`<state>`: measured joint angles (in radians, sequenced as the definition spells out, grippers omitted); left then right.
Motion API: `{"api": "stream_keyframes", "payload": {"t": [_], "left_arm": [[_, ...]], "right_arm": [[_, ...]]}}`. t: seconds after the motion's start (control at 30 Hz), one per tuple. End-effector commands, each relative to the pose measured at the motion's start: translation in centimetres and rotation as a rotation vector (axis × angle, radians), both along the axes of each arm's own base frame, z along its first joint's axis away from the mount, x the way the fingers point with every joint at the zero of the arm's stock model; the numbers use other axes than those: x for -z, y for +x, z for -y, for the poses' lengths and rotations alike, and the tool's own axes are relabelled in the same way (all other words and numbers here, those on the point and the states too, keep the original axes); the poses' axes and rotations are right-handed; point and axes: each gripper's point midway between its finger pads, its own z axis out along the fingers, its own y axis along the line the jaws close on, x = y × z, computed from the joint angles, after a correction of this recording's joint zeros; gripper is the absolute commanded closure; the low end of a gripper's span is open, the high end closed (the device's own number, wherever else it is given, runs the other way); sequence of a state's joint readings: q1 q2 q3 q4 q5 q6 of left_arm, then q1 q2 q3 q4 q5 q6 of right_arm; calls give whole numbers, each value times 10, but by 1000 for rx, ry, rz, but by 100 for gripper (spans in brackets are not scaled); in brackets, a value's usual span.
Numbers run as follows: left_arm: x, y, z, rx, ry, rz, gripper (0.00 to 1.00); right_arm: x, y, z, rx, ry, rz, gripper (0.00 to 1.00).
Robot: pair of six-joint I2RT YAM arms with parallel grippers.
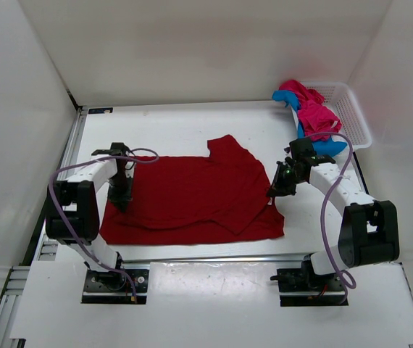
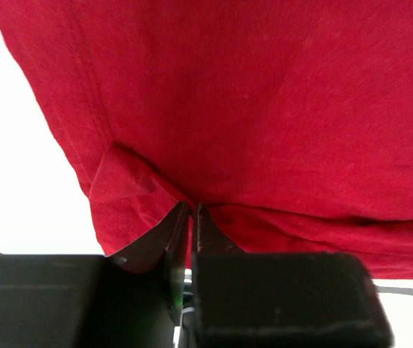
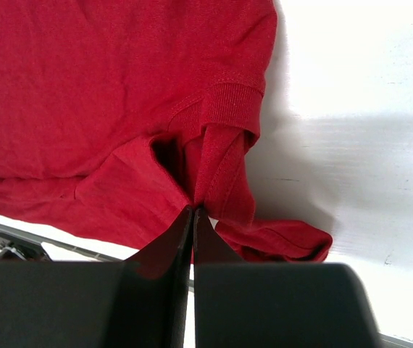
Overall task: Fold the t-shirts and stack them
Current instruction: Fold the flattened tshirt in 1/3 of the way
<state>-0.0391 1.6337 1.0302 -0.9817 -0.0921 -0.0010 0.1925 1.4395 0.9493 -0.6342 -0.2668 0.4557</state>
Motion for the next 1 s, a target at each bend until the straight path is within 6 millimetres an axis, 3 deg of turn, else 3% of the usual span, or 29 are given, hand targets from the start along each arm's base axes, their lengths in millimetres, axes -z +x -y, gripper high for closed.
{"api": "stream_keyframes", "payload": {"t": [0.0,0.07,0.1,0.13,0.2,0.3,0.4,0.63,0.77,0.97], "left_arm": [[-4,0,2,5,-4,-13,82],[-4,0,0,5,5,-13,74],[-4,0,0,5,5,-13,54],[-4,0,0,5,5,-13,47],[-11,9,0,5,4,20,42],[-22,19,-1,4,10,85,42],[-27,28,-19,-9,116,172,42],[-9,12,-40,-44,192,140,46],[-8,19,-54,-90,217,181,47],[1,27,-56,-109,195,171,52]], "right_arm": [[1,-3,1,-16,-9,2,100],[2,-2,2,-20,-20,7,100],[2,-2,2,-20,-20,7,100],[2,-2,2,-20,-20,7,100],[2,-2,2,-20,-20,7,100],[4,-5,3,-21,-22,-2,100],[2,-5,3,-20,-20,7,100],[1,-3,6,-21,-40,23,100],[-1,-4,8,-17,-47,37,100],[0,-7,9,-25,-52,31,100]]}}
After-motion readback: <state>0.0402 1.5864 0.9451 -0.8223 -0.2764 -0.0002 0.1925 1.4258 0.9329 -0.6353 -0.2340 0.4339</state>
